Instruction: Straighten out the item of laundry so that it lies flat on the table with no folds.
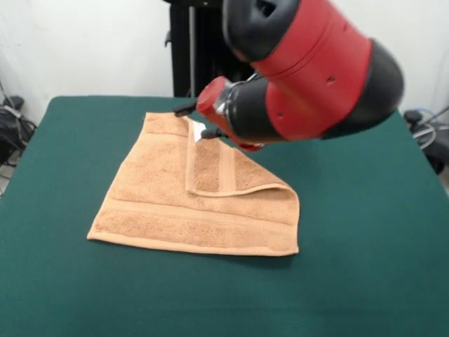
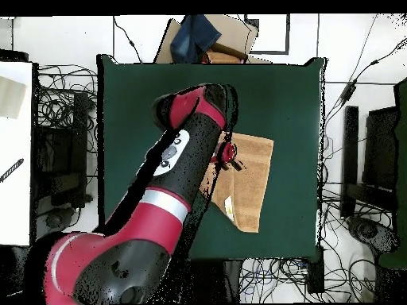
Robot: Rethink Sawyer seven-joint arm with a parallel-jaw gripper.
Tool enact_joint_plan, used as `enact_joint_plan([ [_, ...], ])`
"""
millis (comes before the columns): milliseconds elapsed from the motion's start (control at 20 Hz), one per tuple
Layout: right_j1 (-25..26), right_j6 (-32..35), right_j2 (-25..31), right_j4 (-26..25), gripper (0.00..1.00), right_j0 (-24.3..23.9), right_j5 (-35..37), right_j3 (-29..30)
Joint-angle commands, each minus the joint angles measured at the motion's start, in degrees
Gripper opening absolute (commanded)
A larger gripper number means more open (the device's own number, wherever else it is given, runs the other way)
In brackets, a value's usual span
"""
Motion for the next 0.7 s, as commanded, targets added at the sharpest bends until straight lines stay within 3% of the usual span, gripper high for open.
enact_joint_plan([
  [50,-1.2,6.3,4.4,-0.6,1.00,1.3,1.8,4.8],
  [700,-0.2,2.9,4.7,-1.1,1.00,1.7,14.2,2.1],
])
